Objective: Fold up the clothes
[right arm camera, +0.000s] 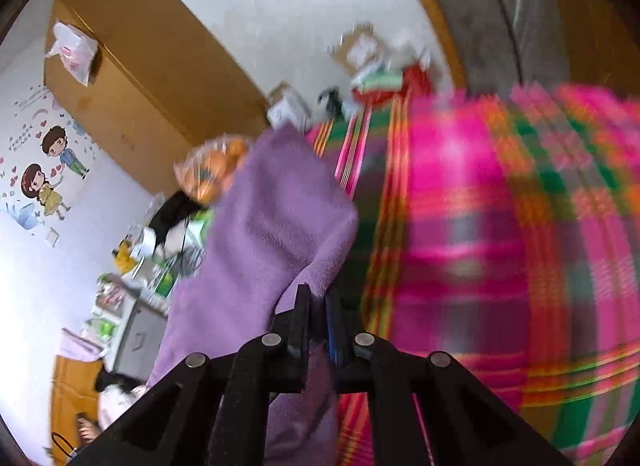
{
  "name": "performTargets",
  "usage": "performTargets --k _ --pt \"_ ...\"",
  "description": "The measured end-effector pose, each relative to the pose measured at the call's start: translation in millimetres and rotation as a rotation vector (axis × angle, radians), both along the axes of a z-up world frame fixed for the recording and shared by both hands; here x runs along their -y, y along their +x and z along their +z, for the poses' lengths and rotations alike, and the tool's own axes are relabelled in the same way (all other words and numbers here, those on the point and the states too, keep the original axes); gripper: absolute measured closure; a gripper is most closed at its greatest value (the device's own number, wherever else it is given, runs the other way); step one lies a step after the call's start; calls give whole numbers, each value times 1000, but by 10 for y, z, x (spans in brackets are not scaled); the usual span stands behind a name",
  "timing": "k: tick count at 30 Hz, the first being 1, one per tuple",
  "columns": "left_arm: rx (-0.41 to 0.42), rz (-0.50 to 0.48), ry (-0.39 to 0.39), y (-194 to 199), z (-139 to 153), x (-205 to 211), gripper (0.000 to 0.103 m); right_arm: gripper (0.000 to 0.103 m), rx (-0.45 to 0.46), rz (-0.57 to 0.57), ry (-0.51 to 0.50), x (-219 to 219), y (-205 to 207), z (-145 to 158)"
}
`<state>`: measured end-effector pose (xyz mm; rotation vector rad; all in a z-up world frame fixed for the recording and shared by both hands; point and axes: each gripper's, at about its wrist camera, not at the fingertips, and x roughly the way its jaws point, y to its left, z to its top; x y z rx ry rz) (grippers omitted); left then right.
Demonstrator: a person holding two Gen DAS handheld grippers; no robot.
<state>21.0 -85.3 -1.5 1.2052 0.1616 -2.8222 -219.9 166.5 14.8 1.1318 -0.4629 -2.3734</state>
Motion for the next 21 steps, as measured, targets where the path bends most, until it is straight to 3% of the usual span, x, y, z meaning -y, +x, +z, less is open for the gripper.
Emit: performTargets --k 6,12,16,19,21 --pt "2 1 -8 -6 0 -21 81 96 -183 -145 100 -672 410 707" --pt "5 1 -25 -11 2 -49 81 96 -292 -288 205 -1221 916 1214" --pt "6 1 -34 -12 2 -55 80 96 -234 -351 252 -1535 1083 1089" --pt "8 1 -43 -13 2 -64 80 94 -128 -334 301 -1623 1175 721" --pt "10 2 -55 -16 2 -83 80 93 -62 -258 304 -1523 1245 407"
